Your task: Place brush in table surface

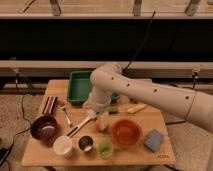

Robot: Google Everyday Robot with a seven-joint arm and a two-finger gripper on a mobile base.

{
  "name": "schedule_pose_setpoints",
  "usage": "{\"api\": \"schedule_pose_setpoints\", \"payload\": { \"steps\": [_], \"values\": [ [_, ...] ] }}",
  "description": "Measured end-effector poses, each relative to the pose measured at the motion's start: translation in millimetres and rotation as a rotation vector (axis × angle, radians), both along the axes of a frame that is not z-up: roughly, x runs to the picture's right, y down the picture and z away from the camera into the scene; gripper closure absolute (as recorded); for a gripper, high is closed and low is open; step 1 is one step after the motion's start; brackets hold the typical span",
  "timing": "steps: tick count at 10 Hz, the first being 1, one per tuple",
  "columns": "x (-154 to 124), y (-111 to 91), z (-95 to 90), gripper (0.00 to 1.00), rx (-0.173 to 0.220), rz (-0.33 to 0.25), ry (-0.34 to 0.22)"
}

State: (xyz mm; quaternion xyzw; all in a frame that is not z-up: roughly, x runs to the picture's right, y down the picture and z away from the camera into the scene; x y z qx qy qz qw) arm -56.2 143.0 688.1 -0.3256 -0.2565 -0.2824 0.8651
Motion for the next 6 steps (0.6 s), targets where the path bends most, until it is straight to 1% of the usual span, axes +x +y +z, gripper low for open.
{"api": "schedule_pose_setpoints", "payload": {
  "steps": [6],
  "values": [
    [2.6,0.9,2.4,0.2,-0.002,-0.001,0.001]
  ]
}}
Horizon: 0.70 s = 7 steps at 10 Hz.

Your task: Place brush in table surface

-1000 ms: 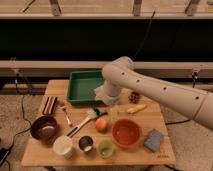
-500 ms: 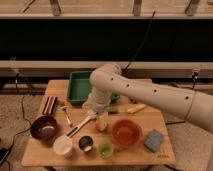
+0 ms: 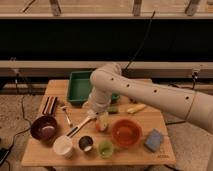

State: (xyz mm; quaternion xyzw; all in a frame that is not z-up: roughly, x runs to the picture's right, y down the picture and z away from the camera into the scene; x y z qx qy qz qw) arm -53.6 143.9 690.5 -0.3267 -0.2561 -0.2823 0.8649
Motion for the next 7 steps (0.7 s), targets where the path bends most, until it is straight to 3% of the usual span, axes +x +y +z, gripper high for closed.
{"api": "schedule_pose_setpoints", "payload": {
  "steps": [3,4,7],
  "values": [
    [-26,2,26.0,0.2,-0.004,-0.013,-0.036],
    [-48,-3,49.7,0.2,-0.014,-0.004,-0.055],
    [-77,-7,86.9,0.2,-0.029,-0.004,-0.076]
  ]
}}
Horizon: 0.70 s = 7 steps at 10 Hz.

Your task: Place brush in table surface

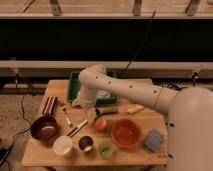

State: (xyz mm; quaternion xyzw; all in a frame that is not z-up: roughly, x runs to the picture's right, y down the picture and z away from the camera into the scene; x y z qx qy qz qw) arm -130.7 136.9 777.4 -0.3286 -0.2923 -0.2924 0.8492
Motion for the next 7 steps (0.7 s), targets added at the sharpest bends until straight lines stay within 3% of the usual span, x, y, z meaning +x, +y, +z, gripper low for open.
{"api": "schedule_pose_setpoints", "payload": {
  "steps": [4,7],
  "values": [
    [-12,23,41.1,0.2,-0.03,-0.028,0.002],
    [-14,38,49.9,0.2,-0.034,-0.019,0.001]
  ]
}}
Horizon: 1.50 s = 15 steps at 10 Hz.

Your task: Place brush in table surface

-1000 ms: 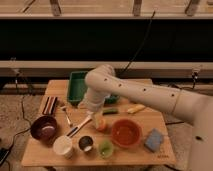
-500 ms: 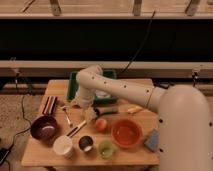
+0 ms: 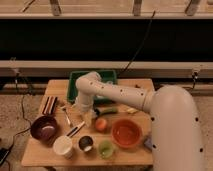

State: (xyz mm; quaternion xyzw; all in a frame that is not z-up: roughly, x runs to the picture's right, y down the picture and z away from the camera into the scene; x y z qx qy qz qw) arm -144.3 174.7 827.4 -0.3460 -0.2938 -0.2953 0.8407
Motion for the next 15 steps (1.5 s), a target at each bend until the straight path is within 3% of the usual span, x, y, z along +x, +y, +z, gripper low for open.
{"api": "schedule_pose_setpoints", "payload": {
  "steps": [3,9,15],
  "values": [
    [3,3,5.6,0.2,0.016,0.005,0.013],
    [26,11,20.6,0.23,0.025,-0.039,0.064],
    [33,10,28.2,0.85,0.017,-0.057,0.071]
  ]
}}
